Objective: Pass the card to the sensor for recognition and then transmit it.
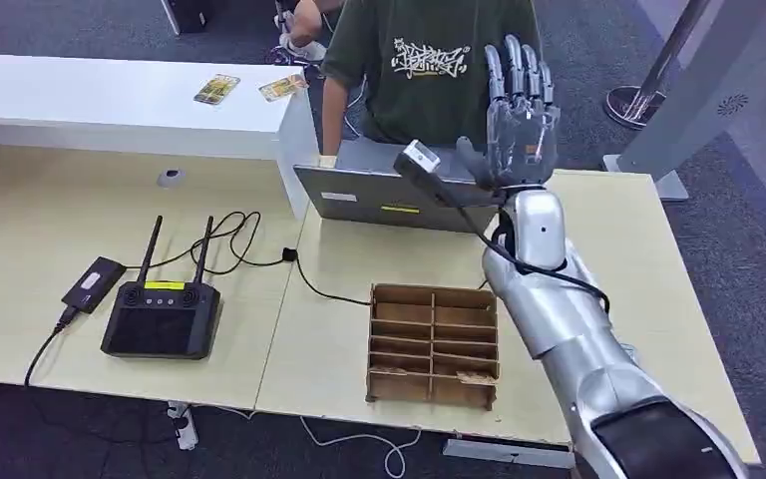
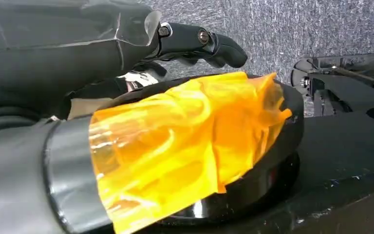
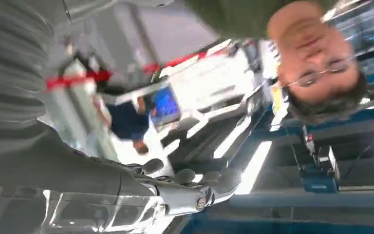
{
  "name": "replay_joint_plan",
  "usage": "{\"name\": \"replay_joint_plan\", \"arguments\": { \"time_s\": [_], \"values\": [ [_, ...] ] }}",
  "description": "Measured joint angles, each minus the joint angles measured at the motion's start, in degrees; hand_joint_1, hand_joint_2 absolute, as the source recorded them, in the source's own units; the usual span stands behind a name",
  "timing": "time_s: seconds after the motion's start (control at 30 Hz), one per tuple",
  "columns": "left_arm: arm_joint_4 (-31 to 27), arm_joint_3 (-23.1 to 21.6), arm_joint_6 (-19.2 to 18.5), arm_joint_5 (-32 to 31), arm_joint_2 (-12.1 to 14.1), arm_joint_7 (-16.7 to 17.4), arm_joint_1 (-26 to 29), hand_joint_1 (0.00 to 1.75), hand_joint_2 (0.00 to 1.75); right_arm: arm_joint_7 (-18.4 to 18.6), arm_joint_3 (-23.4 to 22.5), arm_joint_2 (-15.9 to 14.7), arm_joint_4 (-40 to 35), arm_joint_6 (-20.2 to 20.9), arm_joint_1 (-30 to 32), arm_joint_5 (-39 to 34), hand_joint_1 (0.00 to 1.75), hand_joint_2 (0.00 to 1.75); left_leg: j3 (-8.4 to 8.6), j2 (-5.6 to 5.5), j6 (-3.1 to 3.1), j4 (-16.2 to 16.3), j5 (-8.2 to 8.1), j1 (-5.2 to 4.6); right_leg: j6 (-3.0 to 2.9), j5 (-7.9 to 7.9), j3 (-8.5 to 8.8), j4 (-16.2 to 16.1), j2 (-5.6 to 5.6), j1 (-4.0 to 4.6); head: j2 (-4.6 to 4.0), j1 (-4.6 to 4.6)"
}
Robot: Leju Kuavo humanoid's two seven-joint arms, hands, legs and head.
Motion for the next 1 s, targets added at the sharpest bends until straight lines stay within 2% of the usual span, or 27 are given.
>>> {"name": "replay_joint_plan", "arguments": {
  "time_s": [0.07,0.23,0.4,1.0],
  "values": [
    [0.00,0.02,0.04,0.33,0.00,-0.13,0.04,0.00,0.00,-2.38,-0.24,0.00,-1.96,0.85,1.44,-6.66,0.00,1.75,-0.01,0.00,0.00,0.00,0.00,0.00,0.00,0.00,0.00,0.00,0.00,0.00,0.00,-0.02],
    [0.00,0.53,0.20,1.18,-0.02,-0.87,0.21,0.00,0.00,-5.37,-1.51,0.00,-6.05,2.23,5.16,-17.28,0.00,1.75,-0.01,0.00,0.00,0.00,0.00,0.00,0.00,0.00,0.00,0.00,0.00,0.00,0.00,0.00],
    [0.00,1.64,0.44,1.46,-0.02,-1.72,0.39,0.00,0.00,-7.16,-2.82,-0.26,-10.11,2.67,9.78,-23.34,0.00,1.75,0.00,0.00,0.00,0.00,0.00,0.00,0.00,0.00,0.00,-0.02,-0.01,0.00,0.00,0.00],
    [0.00,4.41,1.36,1.95,-0.15,-3.15,1.26,0.00,0.00,-8.93,-6.97,-4.63,-25.26,0.81,27.96,-24.77,0.00,1.75,-0.03,-0.01,-0.01,0.00,-0.03,-0.01,0.01,-0.03,-0.02,-0.04,-0.01,-0.01,0.00,-0.02]
  ]
}}
